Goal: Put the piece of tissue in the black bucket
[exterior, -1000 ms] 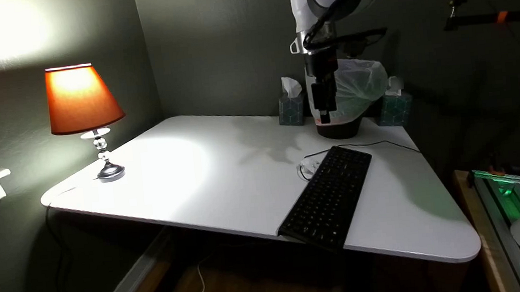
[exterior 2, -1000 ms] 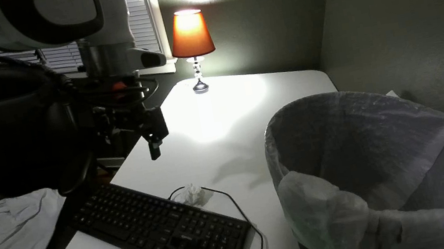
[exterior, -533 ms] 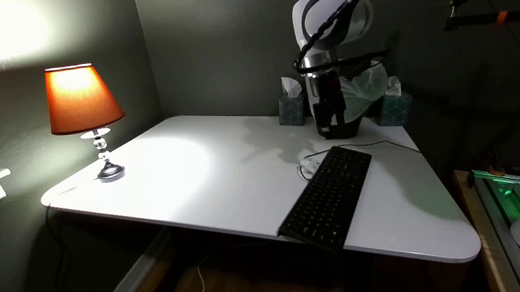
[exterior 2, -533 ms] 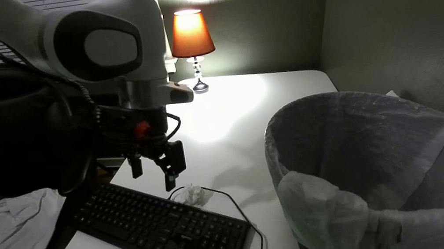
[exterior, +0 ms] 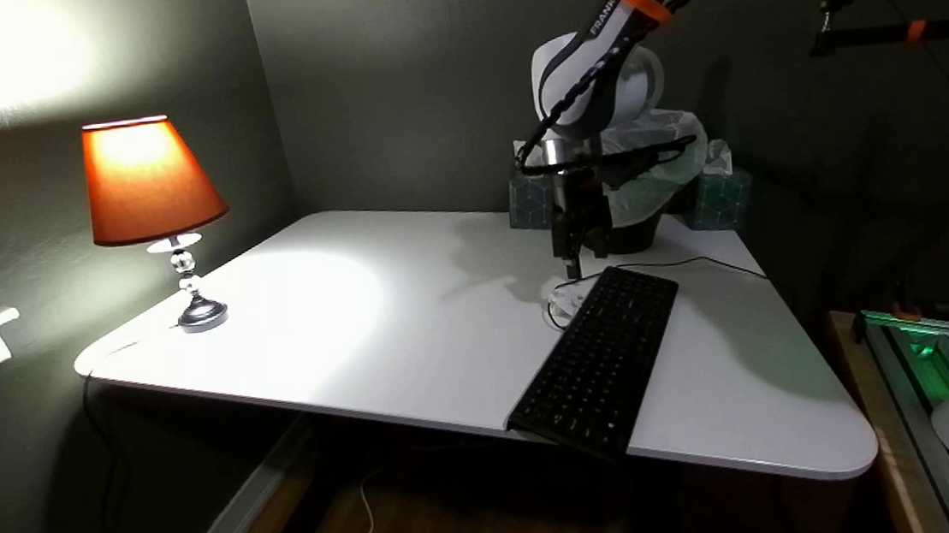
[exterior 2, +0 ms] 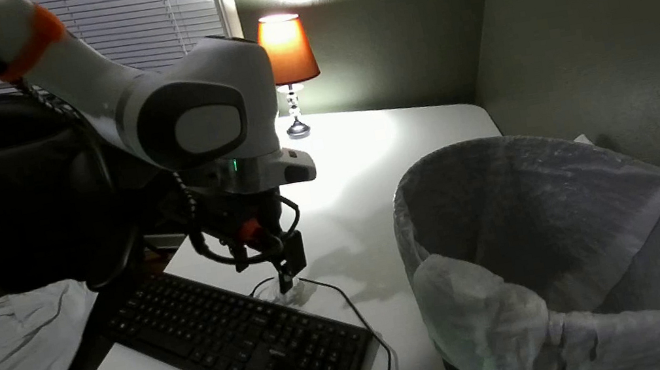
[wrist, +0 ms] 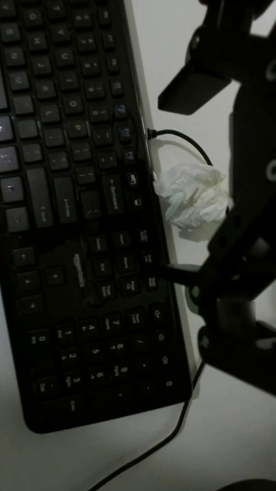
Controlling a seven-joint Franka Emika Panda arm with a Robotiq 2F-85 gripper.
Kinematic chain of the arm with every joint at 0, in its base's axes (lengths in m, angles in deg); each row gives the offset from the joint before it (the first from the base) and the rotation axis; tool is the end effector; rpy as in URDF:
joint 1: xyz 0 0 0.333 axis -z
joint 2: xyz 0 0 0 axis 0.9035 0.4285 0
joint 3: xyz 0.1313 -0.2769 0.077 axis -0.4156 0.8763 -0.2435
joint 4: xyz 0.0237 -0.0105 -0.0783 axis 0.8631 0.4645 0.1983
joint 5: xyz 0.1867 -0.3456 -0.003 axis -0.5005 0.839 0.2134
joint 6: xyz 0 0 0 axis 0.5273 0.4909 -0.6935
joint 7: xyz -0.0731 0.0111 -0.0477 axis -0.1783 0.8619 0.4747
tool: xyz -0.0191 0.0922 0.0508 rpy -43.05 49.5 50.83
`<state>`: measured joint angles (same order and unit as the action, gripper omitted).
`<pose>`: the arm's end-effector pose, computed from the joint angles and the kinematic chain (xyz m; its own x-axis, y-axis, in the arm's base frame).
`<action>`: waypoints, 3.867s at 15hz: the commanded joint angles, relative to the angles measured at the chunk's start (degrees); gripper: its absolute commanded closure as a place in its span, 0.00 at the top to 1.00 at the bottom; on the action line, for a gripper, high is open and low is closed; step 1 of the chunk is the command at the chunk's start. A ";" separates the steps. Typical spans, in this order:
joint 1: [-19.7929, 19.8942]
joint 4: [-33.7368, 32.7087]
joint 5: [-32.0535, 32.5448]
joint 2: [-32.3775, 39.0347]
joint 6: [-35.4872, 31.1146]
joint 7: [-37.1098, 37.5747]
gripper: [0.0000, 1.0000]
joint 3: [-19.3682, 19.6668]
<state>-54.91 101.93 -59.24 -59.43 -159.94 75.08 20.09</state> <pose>0.4985 -0.1630 0.2252 0.9637 -0.2135 -0.1605 -0.2166 -0.9763 -0.0019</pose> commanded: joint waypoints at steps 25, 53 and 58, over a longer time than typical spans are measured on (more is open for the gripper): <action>-0.87 -10.32 -2.78 7.66 7.93 10.56 0.03 -1.08; 7.78 -4.25 14.82 -29.79 -3.15 54.32 0.03 -1.69; 11.18 -13.38 14.53 -23.48 -3.01 58.51 0.03 2.53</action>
<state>-44.98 94.29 -44.25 -87.76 -163.01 130.77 20.97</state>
